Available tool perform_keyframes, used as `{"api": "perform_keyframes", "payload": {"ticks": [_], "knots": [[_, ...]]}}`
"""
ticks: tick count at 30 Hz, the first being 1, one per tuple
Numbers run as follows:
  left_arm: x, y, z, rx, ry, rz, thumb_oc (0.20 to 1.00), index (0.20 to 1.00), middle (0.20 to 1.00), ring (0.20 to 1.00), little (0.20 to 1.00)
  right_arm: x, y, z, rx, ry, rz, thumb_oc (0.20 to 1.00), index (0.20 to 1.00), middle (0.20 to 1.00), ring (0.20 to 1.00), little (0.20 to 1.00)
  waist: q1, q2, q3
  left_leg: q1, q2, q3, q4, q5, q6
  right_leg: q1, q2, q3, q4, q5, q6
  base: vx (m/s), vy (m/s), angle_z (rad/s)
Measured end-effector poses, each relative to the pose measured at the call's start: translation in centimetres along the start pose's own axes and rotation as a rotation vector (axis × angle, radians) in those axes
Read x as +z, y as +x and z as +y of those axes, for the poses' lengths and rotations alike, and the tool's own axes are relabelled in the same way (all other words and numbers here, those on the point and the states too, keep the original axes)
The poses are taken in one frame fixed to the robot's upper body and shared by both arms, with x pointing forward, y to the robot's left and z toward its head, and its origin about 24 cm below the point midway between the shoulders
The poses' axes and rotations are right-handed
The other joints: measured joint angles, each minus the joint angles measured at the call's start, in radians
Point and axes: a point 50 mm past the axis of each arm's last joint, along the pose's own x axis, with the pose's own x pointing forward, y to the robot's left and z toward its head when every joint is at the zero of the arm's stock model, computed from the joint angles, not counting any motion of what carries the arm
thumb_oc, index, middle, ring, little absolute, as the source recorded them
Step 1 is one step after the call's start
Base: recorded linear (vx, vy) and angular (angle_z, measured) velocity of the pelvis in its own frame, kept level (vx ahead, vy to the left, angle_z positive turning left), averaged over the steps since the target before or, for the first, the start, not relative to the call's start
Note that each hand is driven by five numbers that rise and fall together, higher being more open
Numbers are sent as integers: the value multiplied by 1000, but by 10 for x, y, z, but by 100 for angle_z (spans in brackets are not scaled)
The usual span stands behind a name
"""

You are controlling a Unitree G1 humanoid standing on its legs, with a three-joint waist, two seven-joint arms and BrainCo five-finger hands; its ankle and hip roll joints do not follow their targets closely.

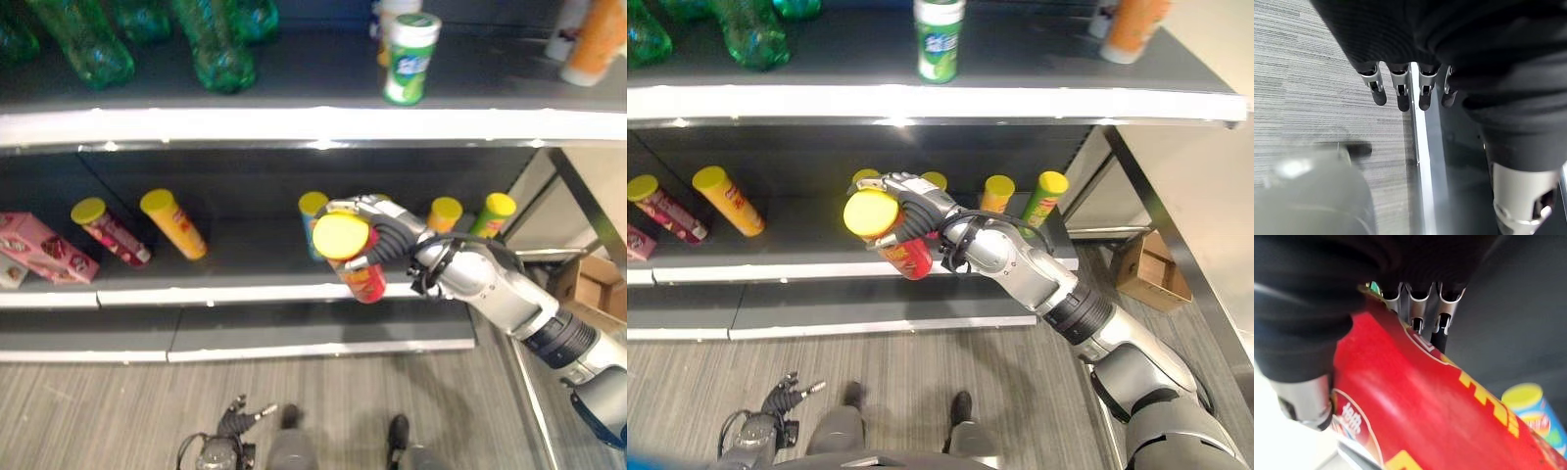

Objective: Put the goods on the table back onto the shelves and tidy them up.

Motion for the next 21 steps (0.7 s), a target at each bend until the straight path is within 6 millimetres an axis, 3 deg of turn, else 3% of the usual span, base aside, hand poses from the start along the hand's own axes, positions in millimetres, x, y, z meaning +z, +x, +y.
{"api": "perform_keyframes", "payload": {"ticks": [2, 4, 5, 7, 8, 9, 10, 11, 13, 14, 15, 16, 18, 19, 21], "knots": [[-3, -1, -3, -9, 9, 8, 1000, 1000, 1000, 1000, 1000, -10, -6, 0, 11, -13, 46, 200, 200, 200, 200, 200, 3, 22, -5, 12, 35, 2, -55, 0, 0, 2, -17, 10, 0, -1, 35, 267, 438, 15], [-18, -6, -7, -11, -2, 57, 1000, 1000, 1000, 1000, 1000, -21, -16, -4, 26, -67, 112, 200, 200, 200, 200, 200, 1, 88, -35, 58, 15, 0, -108, 9, -6, 3, -34, 9, 0, 12, 84, 220, 498, 1], [-22, -6, 10, 33, 8, 75, 1000, 1000, 1000, 1000, 1000, -25, -22, 2, -26, -18, 148, 200, 200, 200, 200, 200, 18, 31, -40, 59, -72, 9, -92, 13, -40, 5, -120, 20, 10, 19, 75, 142, 411, 6], [-28, -7, 20, 59, 23, 108, 1000, 1000, 1000, 1000, 1000, -27, -24, 13, -26, 0, 168, 200, 200, 200, 200, 200, 29, 6, -49, 63, -133, 20, -69, -3, 1, -5, -191, 21, 50, 53, 44, 80, 252, 10], [-29, -8, 26, 71, 30, 110, 1000, 1000, 1000, 1000, 1000, -25, -22, 18, -22, 7, 162, 200, 200, 200, 200, 200, 35, 9, -48, 78, -159, 39, -70, -12, 16, -20, -201, 38, 74, 91, 37, 78, 364, -32], [-35, -11, 29, 76, 48, 124, 1000, 1000, 1000, 1000, 1000, -19, -18, 19, -27, 6, 138, 200, 200, 200, 200, 200, 58, 19, -48, 89, -156, 69, -69, -19, 31, -45, -219, 45, 98, 124, 49, 53, 354, -45], [-40, -14, 43, 107, 68, 139, 1000, 1000, 1000, 1000, 1000, -16, -15, 19, -39, 2, 117, 200, 200, 200, 200, 200, 56, 22, -47, 99, -188, 89, -66, -27, 52, -63, -221, 41, 131, 150, 64, 63, 437, -75], [-46, -18, 46, 112, 72, 153, 1000, 1000, 1000, 1000, 1000, -15, -9, 19, -42, -8, 114, 200, 200, 200, 200, 200, 78, 24, -47, 115, -187, 137, -70, -31, 65, -103, -237, 13, 172, 167, 70, 23, 256, -70], [-51, -20, 47, 110, 76, 165, 1000, 1000, 1000, 1000, 1000, -18, -10, 17, -50, -35, 126, 200, 200, 200, 200, 200, 75, 40, -44, 130, -203, 145, -73, -43, 83, -102, -254, -17, 184, 194, 58, 46, 173, -35], [-50, -20, 46, 105, 79, 157, 1000, 1000, 1000, 1000, 1000, -20, -12, 16, -50, -51, 137, 200, 200, 200, 200, 200, 74, 42, -44, 138, -206, 146, -87, -43, 86, -106, -257, -19, 187, 202, 65, 42, 91, 2], [-49, -21, 45, 97, 93, 143, 1000, 1000, 1000, 1000, 1000, -24, -14, 12, -54, -80, 153, 200, 200, 200, 200, 200, 73, 55, -38, 156, -204, 140, -111, -35, 96, -120, -248, -6, 203, 171, 93, 43, 43, -2], [-49, -21, 45, 95, 100, 142, 1000, 1000, 1000, 1000, 1000, -30, -18, 4, -73, -119, 183, 200, 200, 200, 200, 200, 60, 70, -30, 168, -178, 140, -140, -19, 93, -116, -174, 24, 171, 90, 129, 44, 16, 0], [-51, -22, 44, 86, 111, 148, 1000, 1000, 1000, 1000, 1000, -34, -20, -2, -99, -139, 203, 200, 200, 200, 200, 200, 58, 50, -39, 171, -191, 142, -152, -17, 89, -88, -123, 9, 78, 93, 131, 74, -1, 2], [-54, -23, 36, 65, 108, 153, 1000, 1000, 1000, 1000, 1000, -37, -19, -9, -122, -159, 216, 200, 200, 200, 200, 200, 63, 54, -40, 173, -200, 137, -162, -15, 80, -60, -103, -10, -1, 81, 129, 90, -51, 4], [-56, -25, 23, 32, 89, 151, 1000, 1000, 1000, 1000, 1000, -39, -19, -16, -151, -170, 230, 200, 200, 200, 200, 200, 53, 80, -38, 171, -185, 135, -162, -14, 71, -59, -82, -11, 0, 80, 125, 62, -66, 3]]}}
